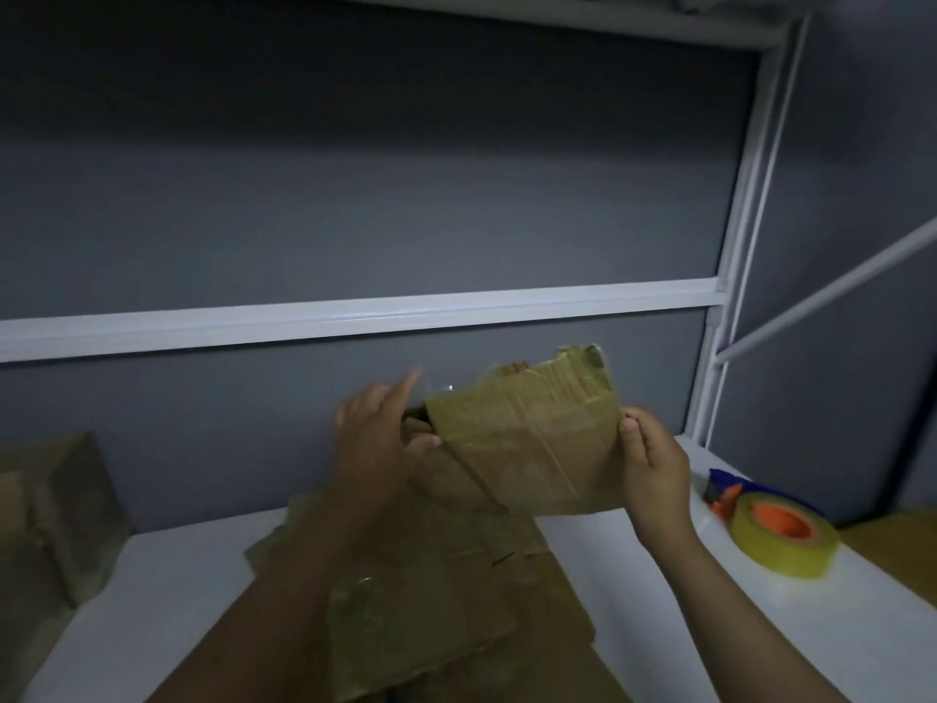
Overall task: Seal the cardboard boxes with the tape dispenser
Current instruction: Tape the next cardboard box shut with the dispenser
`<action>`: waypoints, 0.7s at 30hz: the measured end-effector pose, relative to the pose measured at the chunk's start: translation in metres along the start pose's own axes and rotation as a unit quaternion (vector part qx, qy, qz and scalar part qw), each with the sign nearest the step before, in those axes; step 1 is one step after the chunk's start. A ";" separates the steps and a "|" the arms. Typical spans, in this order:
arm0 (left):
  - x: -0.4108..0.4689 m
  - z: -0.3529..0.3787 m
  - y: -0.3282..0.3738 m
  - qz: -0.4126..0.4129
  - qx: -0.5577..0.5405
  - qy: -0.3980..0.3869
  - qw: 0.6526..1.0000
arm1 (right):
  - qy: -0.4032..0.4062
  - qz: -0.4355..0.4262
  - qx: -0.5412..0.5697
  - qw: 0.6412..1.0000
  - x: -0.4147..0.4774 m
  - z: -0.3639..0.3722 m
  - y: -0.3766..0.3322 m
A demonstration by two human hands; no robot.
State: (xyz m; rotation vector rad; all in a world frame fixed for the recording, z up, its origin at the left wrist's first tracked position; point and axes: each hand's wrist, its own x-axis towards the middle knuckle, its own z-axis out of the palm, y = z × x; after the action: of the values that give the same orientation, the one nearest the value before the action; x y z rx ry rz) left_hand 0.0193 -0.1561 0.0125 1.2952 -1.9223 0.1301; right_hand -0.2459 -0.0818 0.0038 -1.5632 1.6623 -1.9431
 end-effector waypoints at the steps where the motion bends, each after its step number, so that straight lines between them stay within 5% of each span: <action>1: 0.008 0.010 0.009 0.007 0.004 -0.007 1.000 | 0.005 0.020 0.001 1.000 0.013 -0.009 0.010; 4: 0.027 0.037 0.048 -0.006 -0.028 -0.060 0.998 | -0.022 0.045 -0.043 0.998 0.054 -0.034 0.046; 8: 0.044 0.076 0.116 -0.016 0.073 -0.100 0.992 | -0.116 0.062 -0.112 0.985 0.107 -0.056 0.099; 14: 0.049 0.133 0.207 -0.029 0.051 -0.130 0.990 | -0.273 0.230 0.060 0.932 0.144 -0.075 0.135; 21: 0.037 0.164 0.255 -0.022 0.080 -0.194 0.977 | -0.270 0.318 0.167 0.894 0.161 -0.078 0.165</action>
State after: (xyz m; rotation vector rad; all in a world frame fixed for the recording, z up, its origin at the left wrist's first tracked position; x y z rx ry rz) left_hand -0.2860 -0.1431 0.0100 1.5598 -2.2464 0.0084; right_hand -0.4563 -0.2017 -0.0187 -1.0883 1.2843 -1.2225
